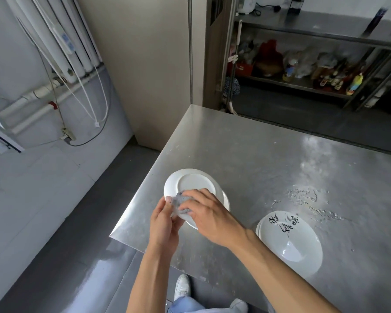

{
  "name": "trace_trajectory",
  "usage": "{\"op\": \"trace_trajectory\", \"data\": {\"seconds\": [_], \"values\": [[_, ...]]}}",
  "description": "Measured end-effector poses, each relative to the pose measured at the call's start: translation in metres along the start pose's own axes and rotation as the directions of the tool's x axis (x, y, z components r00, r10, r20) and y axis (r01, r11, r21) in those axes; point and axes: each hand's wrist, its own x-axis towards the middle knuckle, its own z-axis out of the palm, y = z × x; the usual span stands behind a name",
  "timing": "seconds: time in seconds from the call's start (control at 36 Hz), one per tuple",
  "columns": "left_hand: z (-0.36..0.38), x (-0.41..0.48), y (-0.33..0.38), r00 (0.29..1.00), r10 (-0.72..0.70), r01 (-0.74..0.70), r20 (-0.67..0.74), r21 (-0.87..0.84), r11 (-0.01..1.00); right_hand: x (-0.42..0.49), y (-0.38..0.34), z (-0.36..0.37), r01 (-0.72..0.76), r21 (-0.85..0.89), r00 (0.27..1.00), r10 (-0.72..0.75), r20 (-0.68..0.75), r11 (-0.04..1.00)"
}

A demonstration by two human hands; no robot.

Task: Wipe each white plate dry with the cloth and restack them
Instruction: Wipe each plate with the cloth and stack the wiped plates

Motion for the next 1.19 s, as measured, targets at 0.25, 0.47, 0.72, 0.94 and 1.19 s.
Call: {"op": "trace_trajectory", "data": {"seconds": [0.25,0.47,0.72,0.94,1.19], "values": [[-0.007,0.005,0.001,0.987,-0.004,-0.001,-0.158,-0.034,0.999,-0.032,0.02,0.004,-0.216,-0.029,0.968,0.211,-0.134,0.976],[-0.006,0.005,0.008,0.977,-0.031,0.008,-0.211,-0.107,0.994,-0.05,0.026,0.001,-0.368,-0.189,0.908,0.308,-0.285,0.91],[0.016,0.005,0.002,0.995,-0.047,0.049,-0.093,0.021,0.999,-0.033,0.018,0.0,-0.308,-0.308,0.94,0.237,-0.245,0.9],[0.023,0.006,-0.001,0.998,-0.043,0.043,-0.048,0.002,0.999,-0.035,0.026,-0.016,-0.473,-0.148,0.833,0.386,-0.396,0.869],[0.005,0.011,-0.019,0.972,0.079,0.015,-0.22,0.395,0.919,-0.037,0.049,-0.02,-0.665,0.345,0.589,0.749,-0.303,0.663]]}}
